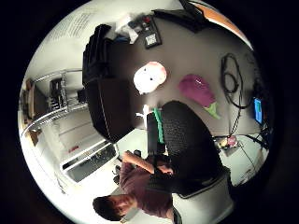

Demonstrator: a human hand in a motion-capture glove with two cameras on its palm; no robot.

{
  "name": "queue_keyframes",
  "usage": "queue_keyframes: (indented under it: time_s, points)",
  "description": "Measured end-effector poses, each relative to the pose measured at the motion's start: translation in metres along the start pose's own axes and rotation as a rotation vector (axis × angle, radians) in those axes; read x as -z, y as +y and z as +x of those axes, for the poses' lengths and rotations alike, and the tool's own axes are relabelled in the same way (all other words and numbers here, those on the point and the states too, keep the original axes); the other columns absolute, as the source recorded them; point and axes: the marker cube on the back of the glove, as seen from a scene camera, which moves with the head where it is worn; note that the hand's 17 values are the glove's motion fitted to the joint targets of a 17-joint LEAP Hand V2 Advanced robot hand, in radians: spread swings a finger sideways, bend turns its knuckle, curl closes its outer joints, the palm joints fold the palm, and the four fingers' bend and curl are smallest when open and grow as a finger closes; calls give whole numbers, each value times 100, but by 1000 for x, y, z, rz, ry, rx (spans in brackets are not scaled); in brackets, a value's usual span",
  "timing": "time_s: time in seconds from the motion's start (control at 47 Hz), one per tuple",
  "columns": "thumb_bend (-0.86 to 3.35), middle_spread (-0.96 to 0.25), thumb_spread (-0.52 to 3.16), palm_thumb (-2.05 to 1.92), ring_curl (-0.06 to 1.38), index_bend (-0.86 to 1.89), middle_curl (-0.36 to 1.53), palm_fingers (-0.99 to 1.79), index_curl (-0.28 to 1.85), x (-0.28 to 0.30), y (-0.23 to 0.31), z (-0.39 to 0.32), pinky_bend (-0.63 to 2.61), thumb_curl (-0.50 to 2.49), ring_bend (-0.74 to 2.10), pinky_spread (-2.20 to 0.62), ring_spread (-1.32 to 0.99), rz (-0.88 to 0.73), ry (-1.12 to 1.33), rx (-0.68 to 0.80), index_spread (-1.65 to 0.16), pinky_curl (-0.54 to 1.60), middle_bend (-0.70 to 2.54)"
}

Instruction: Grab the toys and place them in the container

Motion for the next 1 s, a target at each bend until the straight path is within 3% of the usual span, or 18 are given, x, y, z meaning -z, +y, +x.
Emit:
queue_keyframes:
  time_s: [0.128, 0.298, 0.383, 0.469, 0.618, 0.703, 0.831, 0.873, 0.894, 0.937, 1.001]
  points:
    - [1, -1, 83, -1, 9, -1, 5, -17, 0, -9, -8, -1, 71, 5, 38, 0, -2, -8, -19, -7, -16, 20, 13]
    - [-1, -2, 115, -2, 14, 2, 11, -23, 2, -36, -21, -2, 81, 10, 44, 0, -2, -21, -70, 1, -20, 26, 15]
    - [-2, -2, 123, -2, 16, 2, 13, -23, 2, -72, -37, -2, 85, 12, 46, 0, -2, -35, -78, -31, -21, 28, 15]
    - [-2, -3, 127, -3, 17, 2, 14, -20, 3, -126, -56, 6, 93, 14, 48, 1, -2, -106, 4, -224, -21, 31, 14]
    - [-5, -1, 121, -6, 20, 1, 17, -20, 3, -201, -74, -9, 107, 17, 55, 3, -1, -186, -134, -118, -20, 35, 15]
    - [-4, 2, 117, -4, 22, 0, 18, -20, 3, -226, -85, -16, 112, 18, 60, 3, 1, -84, -110, -146, -20, 37, 16]
    - [7, -1, 121, 19, 30, 6, 26, 30, 2, -228, -94, -15, 111, 25, 94, -7, -10, 141, -57, -169, -19, 35, 39]
    - [11, -6, 123, 27, 32, 10, 28, 59, 1, -226, -94, -14, 113, 28, 105, -15, -17, 175, -75, -171, -21, 34, 47]
    - [11, -6, 122, 27, 30, 7, 28, 52, 0, -225, -94, -14, 112, 28, 105, -16, -18, 185, -85, -172, -21, 32, 47]
    - [15, -10, 125, 35, 36, 14, 32, 75, 2, -222, -94, -15, 113, 31, 115, -21, -22, 196, -103, -176, -21, 34, 55]
    - [21, -15, 114, 51, 39, 17, 35, 90, 2, -210, -93, -20, 115, 39, 120, -25, -26, 201, -114, -175, -23, 36, 62]
